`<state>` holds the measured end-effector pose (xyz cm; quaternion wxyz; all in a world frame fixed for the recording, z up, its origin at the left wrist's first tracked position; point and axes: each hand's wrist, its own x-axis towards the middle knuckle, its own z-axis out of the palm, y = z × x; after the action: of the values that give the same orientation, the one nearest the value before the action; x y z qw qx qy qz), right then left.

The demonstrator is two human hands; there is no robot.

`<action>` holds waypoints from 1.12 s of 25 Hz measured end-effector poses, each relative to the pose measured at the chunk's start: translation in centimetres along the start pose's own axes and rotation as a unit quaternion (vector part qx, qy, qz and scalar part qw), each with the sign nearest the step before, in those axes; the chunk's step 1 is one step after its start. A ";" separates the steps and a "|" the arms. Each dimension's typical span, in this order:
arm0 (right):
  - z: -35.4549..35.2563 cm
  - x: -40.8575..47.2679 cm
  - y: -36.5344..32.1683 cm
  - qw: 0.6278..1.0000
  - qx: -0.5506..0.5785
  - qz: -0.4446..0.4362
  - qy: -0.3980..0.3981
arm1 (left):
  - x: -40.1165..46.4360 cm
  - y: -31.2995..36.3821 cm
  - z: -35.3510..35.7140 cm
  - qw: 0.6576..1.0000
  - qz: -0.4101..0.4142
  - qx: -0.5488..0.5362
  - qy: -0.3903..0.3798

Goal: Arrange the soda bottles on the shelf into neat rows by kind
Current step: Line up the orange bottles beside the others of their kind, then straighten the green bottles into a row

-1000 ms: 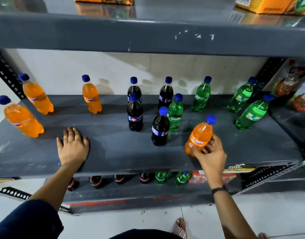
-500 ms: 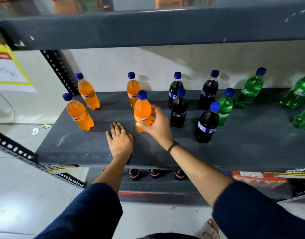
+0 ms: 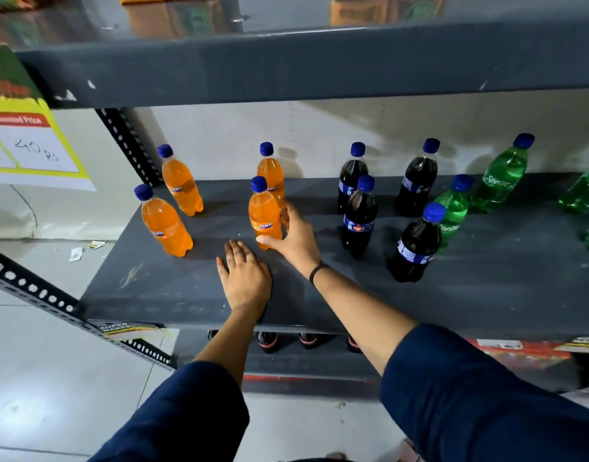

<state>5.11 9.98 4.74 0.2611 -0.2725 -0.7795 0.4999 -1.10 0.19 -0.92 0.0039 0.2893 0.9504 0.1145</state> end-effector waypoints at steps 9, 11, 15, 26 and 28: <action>-11.3 -15.1 3.2 0.966 0.001 -0.072 0.248 | -1.7 0.5 -0.8 0.998 -0.032 -0.052 0.007; -14.6 -17.2 4.7 0.932 -0.005 -0.069 0.355 | -4.8 2.5 -0.9 0.998 -0.017 -0.057 0.013; -20.1 -15.7 8.0 0.902 0.017 -0.001 0.431 | -8.2 9.4 -0.5 0.990 0.114 -0.071 0.029; -22.5 -5.8 9.7 0.978 0.018 0.079 0.190 | -4.0 12.8 1.9 0.990 0.139 -0.021 -0.020; -22.7 -6.1 10.0 0.978 0.010 0.066 0.200 | -3.9 12.7 2.1 0.990 0.139 -0.016 -0.012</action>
<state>26.56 23.83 2.93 0.3808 -0.4152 -0.6870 0.4589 9.24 8.71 -0.45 0.0036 0.4201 0.8986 0.1261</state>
